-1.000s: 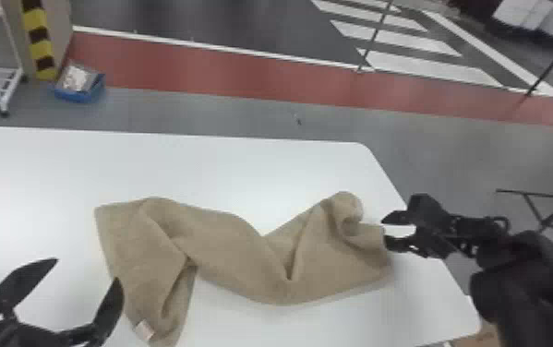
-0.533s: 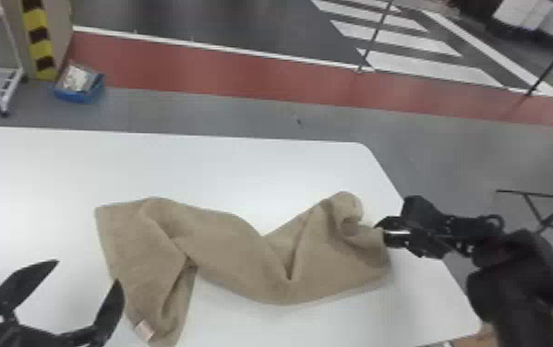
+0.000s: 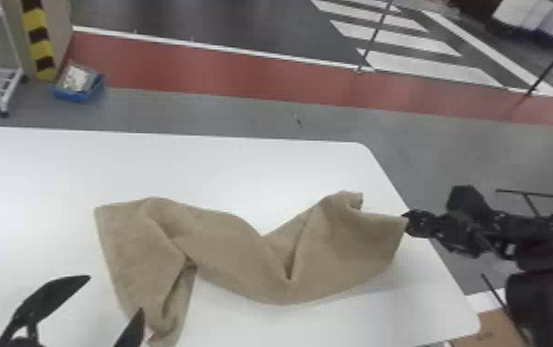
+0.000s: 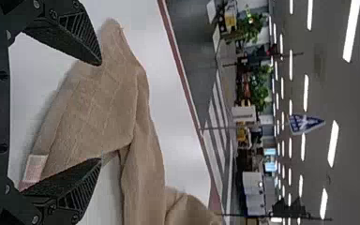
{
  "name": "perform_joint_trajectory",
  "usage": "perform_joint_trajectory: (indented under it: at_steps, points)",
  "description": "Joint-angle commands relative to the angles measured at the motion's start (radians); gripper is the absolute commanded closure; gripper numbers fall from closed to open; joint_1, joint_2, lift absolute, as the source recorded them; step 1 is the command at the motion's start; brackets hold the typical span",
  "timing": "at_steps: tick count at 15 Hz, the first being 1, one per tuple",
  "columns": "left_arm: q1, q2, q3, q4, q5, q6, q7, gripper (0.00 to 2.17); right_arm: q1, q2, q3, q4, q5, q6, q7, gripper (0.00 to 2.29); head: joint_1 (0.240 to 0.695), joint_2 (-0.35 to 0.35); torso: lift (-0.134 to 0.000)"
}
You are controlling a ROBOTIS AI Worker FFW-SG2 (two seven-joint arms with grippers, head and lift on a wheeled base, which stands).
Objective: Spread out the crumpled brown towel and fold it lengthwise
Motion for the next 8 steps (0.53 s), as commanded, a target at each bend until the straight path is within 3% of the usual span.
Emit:
perform_joint_trajectory:
  at_steps: [1, 4, 6, 8]
  points:
    - [0.060, 0.023, -0.013, -0.040, -0.059, -0.034, -0.020, 0.17, 0.050, 0.018, -0.024, -0.040, 0.003, 0.023, 0.001, 1.32, 0.695, -0.350, -0.124]
    - [0.060, 0.041, -0.065, -0.046, -0.111, -0.040, -0.010, 0.20, 0.067, 0.057, -0.032, -0.049, 0.028, 0.054, 0.000, 1.31, 0.695, -0.350, -0.124]
    - [0.042, 0.078, -0.094, -0.049, -0.111, -0.010, -0.020, 0.21, 0.065, 0.083, -0.027, -0.060, 0.060, 0.112, -0.002, 1.31, 0.695, -0.350, -0.124]
    - [0.025, 0.129, -0.143, -0.058, -0.111, 0.042, -0.019, 0.21, 0.061, 0.130, -0.035, -0.092, 0.106, 0.143, -0.006, 1.31, 0.695, -0.350, -0.124]
